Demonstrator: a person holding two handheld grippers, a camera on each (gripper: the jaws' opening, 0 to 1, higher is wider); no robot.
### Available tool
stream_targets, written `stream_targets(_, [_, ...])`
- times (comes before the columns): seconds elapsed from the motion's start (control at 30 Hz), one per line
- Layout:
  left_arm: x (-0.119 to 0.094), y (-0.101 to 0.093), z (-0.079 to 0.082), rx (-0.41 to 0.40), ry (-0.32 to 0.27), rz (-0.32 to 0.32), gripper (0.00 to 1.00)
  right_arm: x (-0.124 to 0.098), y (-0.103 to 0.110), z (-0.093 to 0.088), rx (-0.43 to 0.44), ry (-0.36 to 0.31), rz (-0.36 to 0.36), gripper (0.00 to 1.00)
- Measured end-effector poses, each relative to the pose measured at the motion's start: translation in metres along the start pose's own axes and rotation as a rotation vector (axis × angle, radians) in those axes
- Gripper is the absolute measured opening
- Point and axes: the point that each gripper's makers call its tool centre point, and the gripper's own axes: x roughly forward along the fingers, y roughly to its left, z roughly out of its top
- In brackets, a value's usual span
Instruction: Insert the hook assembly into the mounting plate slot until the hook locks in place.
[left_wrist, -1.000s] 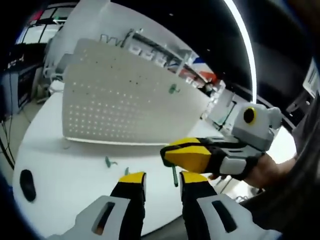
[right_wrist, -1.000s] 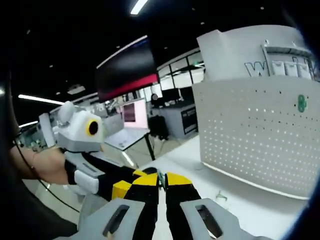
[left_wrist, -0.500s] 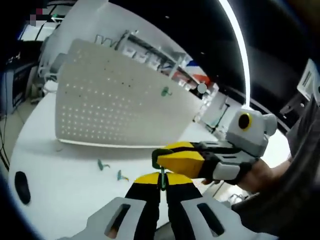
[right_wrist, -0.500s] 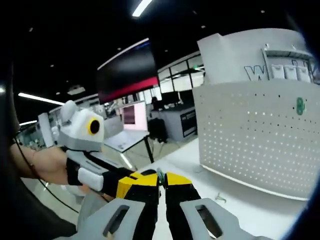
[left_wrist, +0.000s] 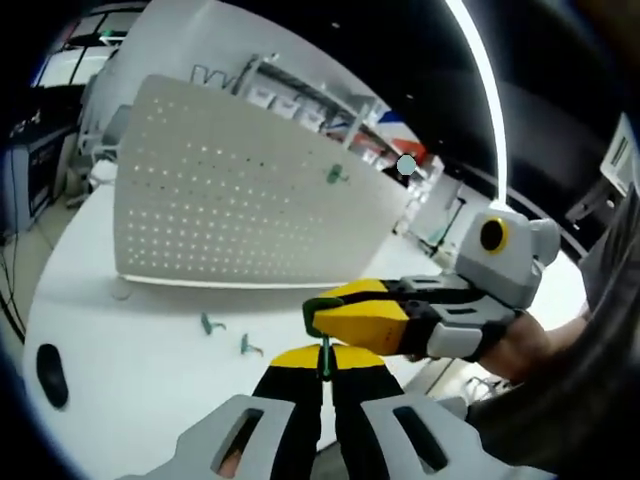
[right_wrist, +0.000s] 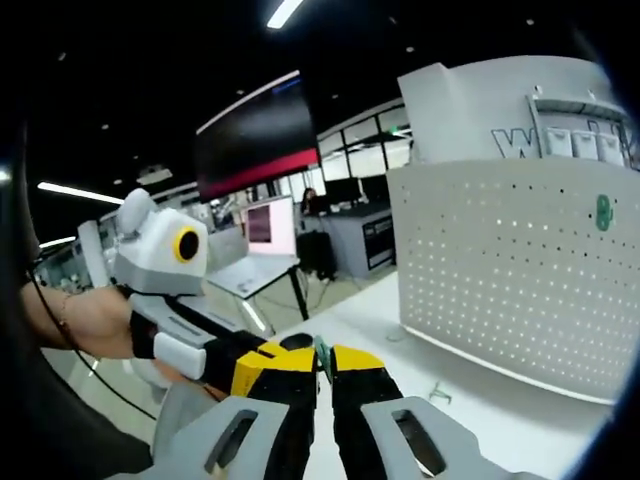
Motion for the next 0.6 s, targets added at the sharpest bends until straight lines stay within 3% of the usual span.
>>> stream_targets(0.23, [0.000,0.001,0.002,0.001,0.003,0.016,0.01,-0.003,-0.001,0.003,-0.017,-0.004,-0.006,0.04])
stream_targets(0.6, [-0.006,0.014,0.000,0.005,0.013,0.070,0.01,-0.016,-0.002,0.021,-0.024,-0.044,-0.011,0.07])
